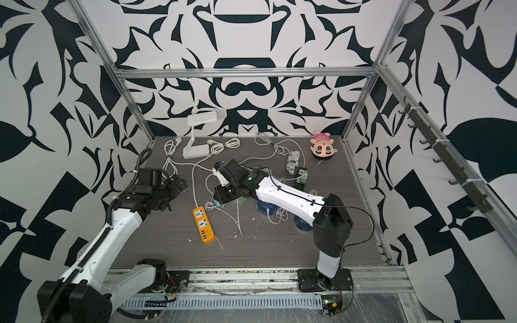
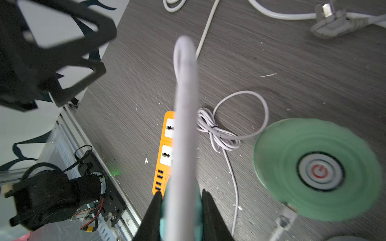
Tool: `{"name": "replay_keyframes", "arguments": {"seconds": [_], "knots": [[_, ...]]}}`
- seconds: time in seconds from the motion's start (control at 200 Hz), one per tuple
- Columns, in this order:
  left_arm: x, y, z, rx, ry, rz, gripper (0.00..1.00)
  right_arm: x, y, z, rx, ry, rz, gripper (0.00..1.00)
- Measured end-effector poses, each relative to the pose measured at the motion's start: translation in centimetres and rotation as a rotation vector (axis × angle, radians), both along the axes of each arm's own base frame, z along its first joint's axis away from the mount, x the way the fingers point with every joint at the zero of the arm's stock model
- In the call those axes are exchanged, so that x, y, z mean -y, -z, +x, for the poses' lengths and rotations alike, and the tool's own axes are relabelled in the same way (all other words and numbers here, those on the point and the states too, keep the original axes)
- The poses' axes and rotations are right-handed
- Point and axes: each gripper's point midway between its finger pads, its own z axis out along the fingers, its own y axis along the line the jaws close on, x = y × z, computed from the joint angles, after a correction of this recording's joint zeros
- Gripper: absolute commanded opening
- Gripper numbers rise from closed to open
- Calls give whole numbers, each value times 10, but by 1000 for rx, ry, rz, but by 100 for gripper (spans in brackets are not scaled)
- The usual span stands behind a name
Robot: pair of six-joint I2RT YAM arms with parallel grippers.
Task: Charge the cordless meat grinders
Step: Insert the plug into the socket.
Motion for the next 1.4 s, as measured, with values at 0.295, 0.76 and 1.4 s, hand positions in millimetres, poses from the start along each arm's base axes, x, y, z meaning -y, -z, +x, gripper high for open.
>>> {"name": "replay_keyframes", "arguments": {"seconds": [0.295, 0.76, 1.4], "knots": [[-35, 21, 29, -49, -23, -44, 99, -51, 37, -21, 70, -38, -120, 0], [-41, 38, 27, -36, -18, -109, 99, -65, 78, -15, 83, 27, -243, 0], [-38, 42, 27, -29, -4, -140, 99, -68, 85, -34, 58, 27, -268, 0]]}}
